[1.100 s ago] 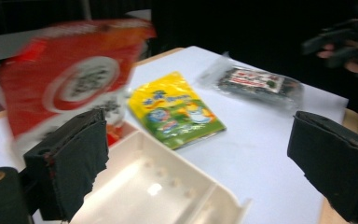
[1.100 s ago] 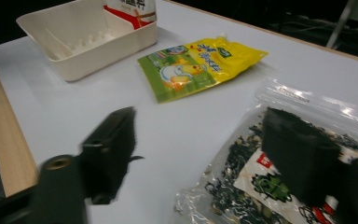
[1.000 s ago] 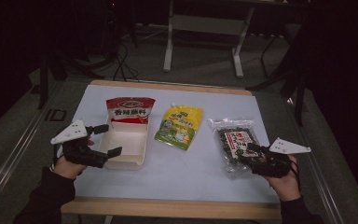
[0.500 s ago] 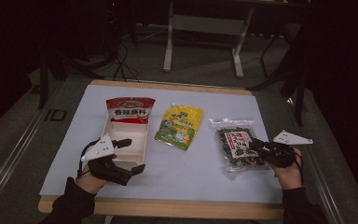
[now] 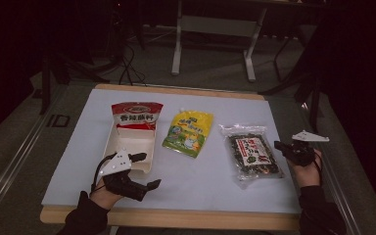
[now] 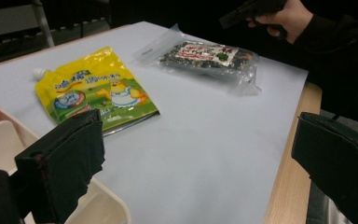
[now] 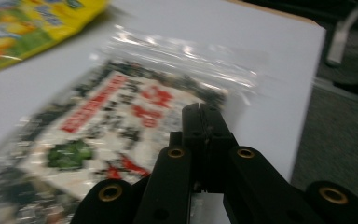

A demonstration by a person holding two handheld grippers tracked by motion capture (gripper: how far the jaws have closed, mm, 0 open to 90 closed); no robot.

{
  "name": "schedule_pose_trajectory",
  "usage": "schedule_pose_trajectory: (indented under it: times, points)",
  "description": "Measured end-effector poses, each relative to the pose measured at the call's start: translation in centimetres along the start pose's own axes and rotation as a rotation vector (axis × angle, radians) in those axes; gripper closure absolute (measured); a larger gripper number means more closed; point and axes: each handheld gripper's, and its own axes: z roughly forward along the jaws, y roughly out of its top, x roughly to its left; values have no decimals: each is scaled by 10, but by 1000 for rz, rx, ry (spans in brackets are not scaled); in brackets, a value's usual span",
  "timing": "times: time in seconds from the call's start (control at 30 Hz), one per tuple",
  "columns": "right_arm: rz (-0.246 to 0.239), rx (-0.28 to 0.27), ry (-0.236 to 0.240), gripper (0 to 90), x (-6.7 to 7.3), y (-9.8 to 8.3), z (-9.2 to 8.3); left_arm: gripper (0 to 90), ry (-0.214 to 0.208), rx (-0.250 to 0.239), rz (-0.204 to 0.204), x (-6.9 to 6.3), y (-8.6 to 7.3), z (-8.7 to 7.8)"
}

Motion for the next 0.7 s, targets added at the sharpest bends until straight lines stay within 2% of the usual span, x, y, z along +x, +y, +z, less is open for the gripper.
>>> schedule_pose_trajectory:
  times: [0.2,0.37,0.4,0.53,0.7]
  points:
    - [31,54,-14,900,-11,-9,18,40,-7,12,-15,-2,-7,7]
    - [53,80,-18,900,-14,-15,28,39,-2,9,-4,-4,-7,9]
    - [60,100,-26,900,-15,-18,33,40,-1,11,-1,-5,-7,9]
    - [89,117,-39,900,-18,-22,38,40,-13,24,-10,-5,-9,15]
    - [99,136,-42,900,-16,-26,40,39,-15,39,0,-7,-11,18]
